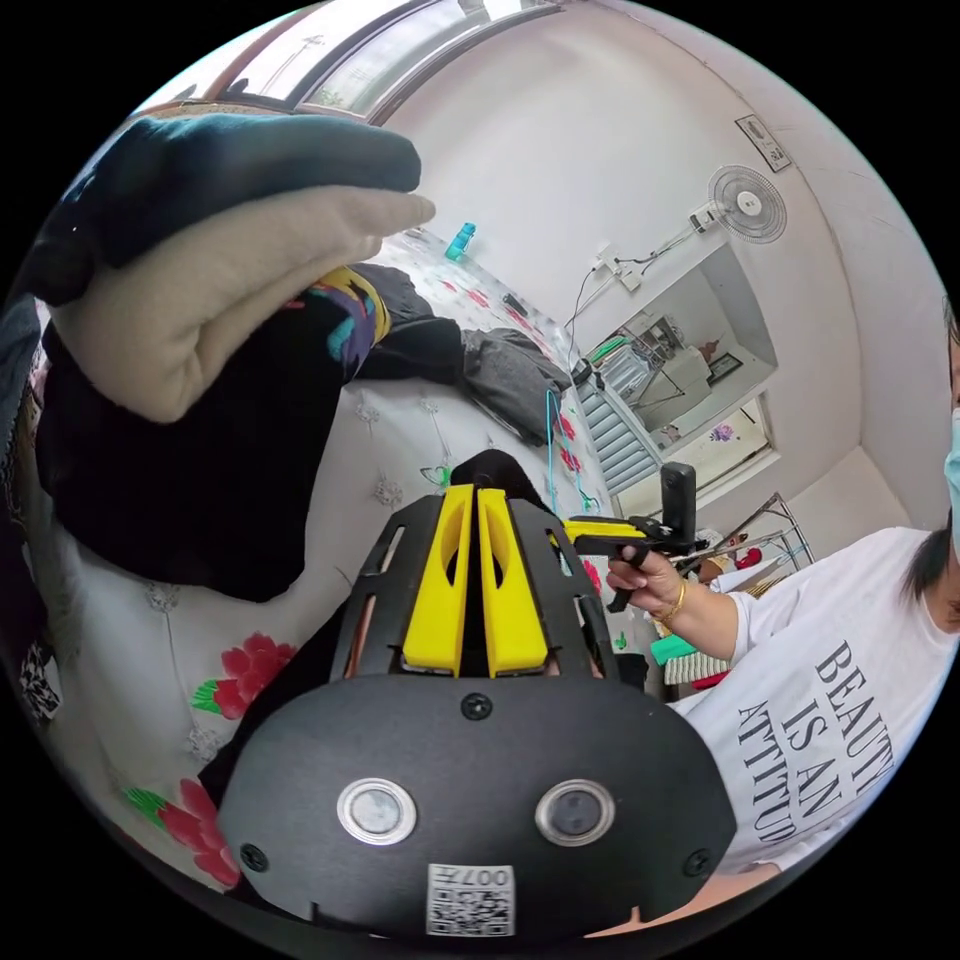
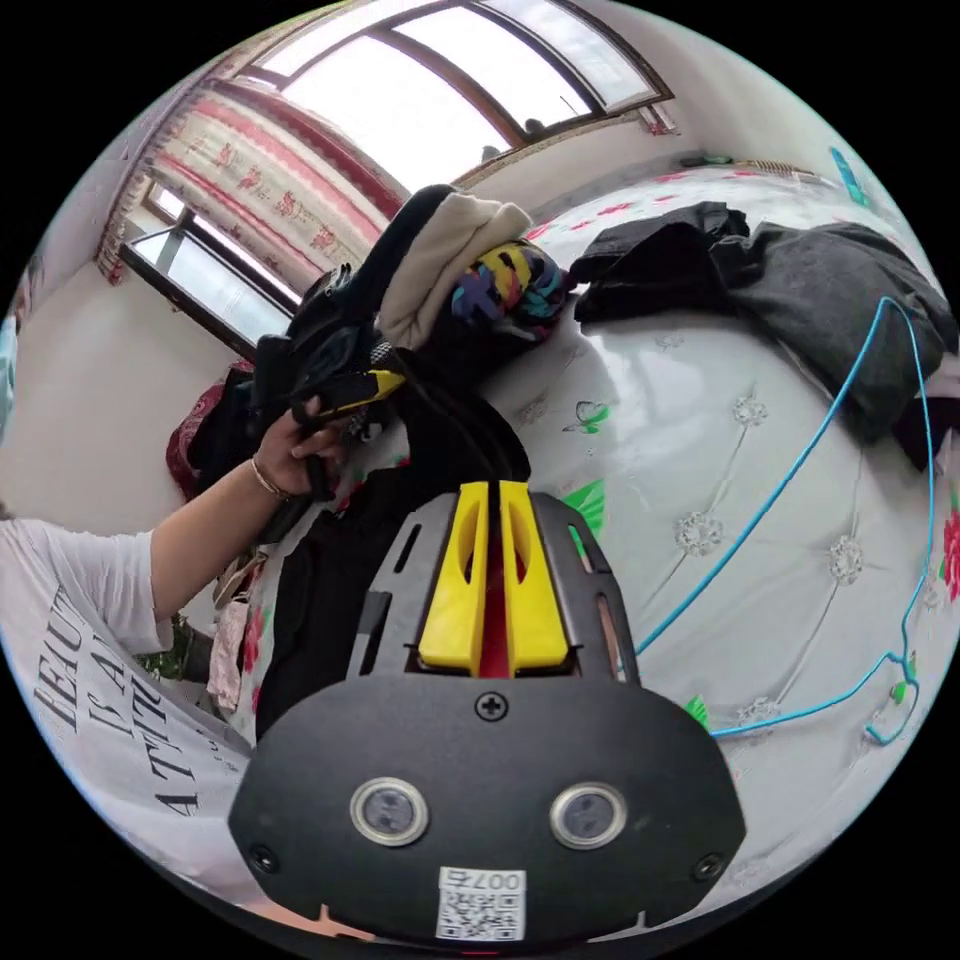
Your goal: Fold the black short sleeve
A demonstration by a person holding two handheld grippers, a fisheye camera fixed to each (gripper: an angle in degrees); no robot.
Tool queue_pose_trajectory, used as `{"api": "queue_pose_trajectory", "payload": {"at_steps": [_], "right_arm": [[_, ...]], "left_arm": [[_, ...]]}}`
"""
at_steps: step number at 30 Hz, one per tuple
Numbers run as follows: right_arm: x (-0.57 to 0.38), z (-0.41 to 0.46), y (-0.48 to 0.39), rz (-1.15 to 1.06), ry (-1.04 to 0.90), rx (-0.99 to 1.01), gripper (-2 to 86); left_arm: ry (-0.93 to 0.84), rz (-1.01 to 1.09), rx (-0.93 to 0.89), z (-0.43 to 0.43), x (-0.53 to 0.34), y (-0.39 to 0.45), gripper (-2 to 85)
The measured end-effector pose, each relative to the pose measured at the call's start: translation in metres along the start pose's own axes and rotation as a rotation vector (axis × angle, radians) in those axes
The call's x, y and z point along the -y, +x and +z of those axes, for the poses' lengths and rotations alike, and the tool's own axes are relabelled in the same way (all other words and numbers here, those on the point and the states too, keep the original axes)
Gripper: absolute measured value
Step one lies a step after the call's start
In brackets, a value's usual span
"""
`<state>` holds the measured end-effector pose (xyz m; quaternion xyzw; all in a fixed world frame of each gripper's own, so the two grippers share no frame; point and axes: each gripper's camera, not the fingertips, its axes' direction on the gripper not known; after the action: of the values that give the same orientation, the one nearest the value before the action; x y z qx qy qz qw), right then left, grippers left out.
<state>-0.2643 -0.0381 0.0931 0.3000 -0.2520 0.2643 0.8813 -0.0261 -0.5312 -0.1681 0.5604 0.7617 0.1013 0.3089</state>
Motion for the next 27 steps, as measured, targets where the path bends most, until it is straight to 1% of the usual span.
{"api": "queue_pose_trajectory", "payload": {"at_steps": [1, 3, 6, 8, 10, 12, 13, 15, 16, 18, 19, 21, 24, 25, 27], "right_arm": [[-0.002, -0.003, -0.005, -0.018, -0.006, -0.021, 0.1], [-0.009, 0.006, -0.017, -0.040, -0.078, -0.107, 0.0], [-0.006, 0.033, -0.021, 0.040, -0.203, -0.170, -0.1], [0.006, 0.033, -0.030, 0.061, -0.168, -0.140, -0.1], [0.020, 0.027, -0.052, 0.006, -0.115, -0.119, -0.1], [0.032, 0.021, -0.099, -0.164, -0.076, -0.135, 0.0], [0.034, 0.019, -0.113, -0.220, -0.070, -0.146, 0.0], [0.033, 0.018, -0.167, -0.442, -0.062, -0.175, 0.0], [0.032, 0.019, -0.179, -0.490, -0.065, -0.177, 0.0], [0.024, 0.032, -0.223, -0.667, -0.115, -0.181, 0.1], [0.021, 0.037, -0.233, -0.707, -0.130, -0.181, 0.1], [0.009, 0.063, -0.269, -0.856, -0.203, -0.143, 0.3], [-0.009, 0.105, -0.303, -0.962, -0.318, -0.045, 0.7], [-0.013, 0.115, -0.308, -0.968, -0.349, -0.016, 0.9], [-0.027, 0.157, -0.319, -0.935, -0.489, 0.071, 1.7]], "left_arm": [[0.002, 0.002, -0.008, 0.000, -0.001, 0.000, -1.0], [-0.029, 0.002, -0.040, 0.008, -0.006, 0.001, -1.0], [-0.123, -0.012, 0.009, 0.028, -0.017, 0.003, -1.0], [-0.142, -0.034, 0.061, 0.029, -0.019, 0.002, -1.0], [-0.089, -0.056, 0.070, 0.013, -0.017, 0.000, -1.0], [0.013, -0.037, 0.046, -0.020, -0.016, 0.006, -1.0], [0.029, -0.022, 0.042, -0.028, -0.017, 0.009, -1.0], [0.065, 0.058, 0.061, -0.059, -0.031, 0.024, -1.0], [0.071, 0.071, 0.071, -0.066, -0.037, 0.027, -1.0], [0.099, 0.097, 0.110, -0.094, -0.072, 0.036, -1.0], [0.103, 0.093, 0.122, -0.100, -0.083, 0.037, -1.0], [0.110, 0.046, 0.169, -0.121, -0.126, 0.034, -0.9], [0.102, -0.063, 0.186, -0.138, -0.180, 0.022, -0.9], [0.096, -0.084, 0.196, -0.140, -0.190, 0.020, -0.9], [0.055, -0.199, 0.255, -0.147, -0.229, 0.011, -0.8]]}}
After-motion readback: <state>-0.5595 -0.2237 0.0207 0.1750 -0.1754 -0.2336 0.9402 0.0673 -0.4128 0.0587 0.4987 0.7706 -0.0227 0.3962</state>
